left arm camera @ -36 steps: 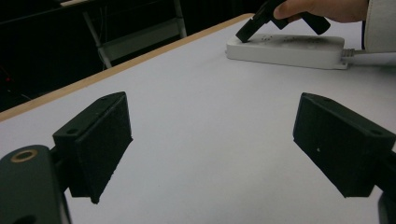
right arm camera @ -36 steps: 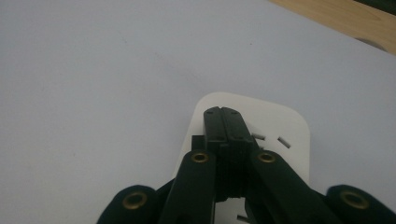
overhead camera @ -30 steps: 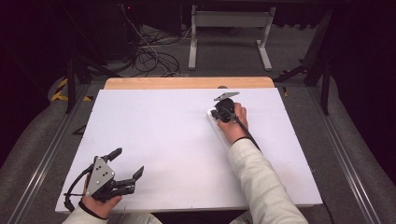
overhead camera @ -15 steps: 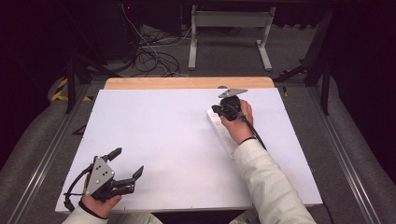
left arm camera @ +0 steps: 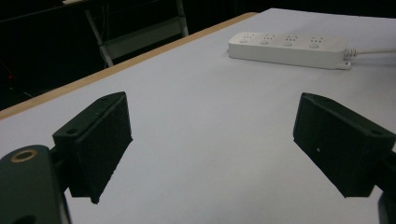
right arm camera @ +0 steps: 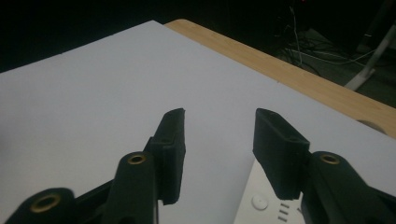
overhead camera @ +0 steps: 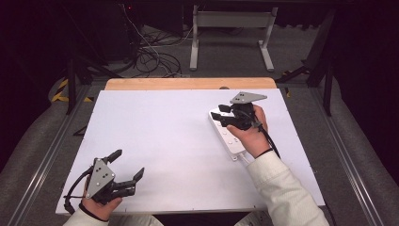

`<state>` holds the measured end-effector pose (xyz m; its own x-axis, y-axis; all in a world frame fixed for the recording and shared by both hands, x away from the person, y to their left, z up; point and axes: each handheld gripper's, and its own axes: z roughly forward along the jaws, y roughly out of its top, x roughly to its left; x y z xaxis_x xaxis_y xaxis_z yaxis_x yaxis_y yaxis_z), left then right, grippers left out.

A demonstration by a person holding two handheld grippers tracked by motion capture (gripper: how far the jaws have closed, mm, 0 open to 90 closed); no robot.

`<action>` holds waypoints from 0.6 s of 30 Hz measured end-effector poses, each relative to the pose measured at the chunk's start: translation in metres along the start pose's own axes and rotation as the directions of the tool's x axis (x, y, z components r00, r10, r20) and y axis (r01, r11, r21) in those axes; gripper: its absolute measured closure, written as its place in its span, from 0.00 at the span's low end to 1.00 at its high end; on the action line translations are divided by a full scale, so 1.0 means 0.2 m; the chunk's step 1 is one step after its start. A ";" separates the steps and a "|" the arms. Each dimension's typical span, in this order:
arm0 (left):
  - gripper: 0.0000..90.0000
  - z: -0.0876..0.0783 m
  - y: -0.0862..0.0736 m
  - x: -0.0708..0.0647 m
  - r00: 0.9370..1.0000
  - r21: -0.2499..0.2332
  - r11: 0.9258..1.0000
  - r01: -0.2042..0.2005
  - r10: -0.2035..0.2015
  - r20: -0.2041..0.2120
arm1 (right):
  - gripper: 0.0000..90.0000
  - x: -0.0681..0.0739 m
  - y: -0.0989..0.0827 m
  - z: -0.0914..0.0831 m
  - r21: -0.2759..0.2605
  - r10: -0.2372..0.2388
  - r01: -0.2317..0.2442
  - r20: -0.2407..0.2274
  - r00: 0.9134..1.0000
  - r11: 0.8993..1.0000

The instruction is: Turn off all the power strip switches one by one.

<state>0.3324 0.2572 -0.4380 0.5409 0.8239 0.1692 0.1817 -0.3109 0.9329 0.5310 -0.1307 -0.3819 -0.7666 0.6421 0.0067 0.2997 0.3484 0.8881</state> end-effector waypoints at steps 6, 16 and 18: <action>0.13 0.00 0.00 0.00 1.000 -0.002 1.000 0.004 -0.004 -0.001 | 0.44 0.06 -0.03 -0.10 -0.026 -0.033 0.032 -0.021 0.999 0.999; 0.13 -0.01 0.00 0.00 1.000 -0.009 1.000 0.011 -0.011 0.002 | 0.24 0.11 -0.15 -0.27 -0.073 0.028 -0.032 -0.058 0.998 0.997; 0.13 -0.01 0.00 0.00 1.000 -0.008 1.000 0.010 -0.010 0.003 | 0.22 0.11 -0.18 -0.29 -0.075 0.055 -0.060 -0.074 0.996 0.995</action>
<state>0.3305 0.2583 -0.4372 0.5415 0.8256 0.1586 0.1807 -0.2985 0.9372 0.4703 -0.1694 -0.3876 -0.7888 0.6082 0.0890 0.3017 0.2570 0.9181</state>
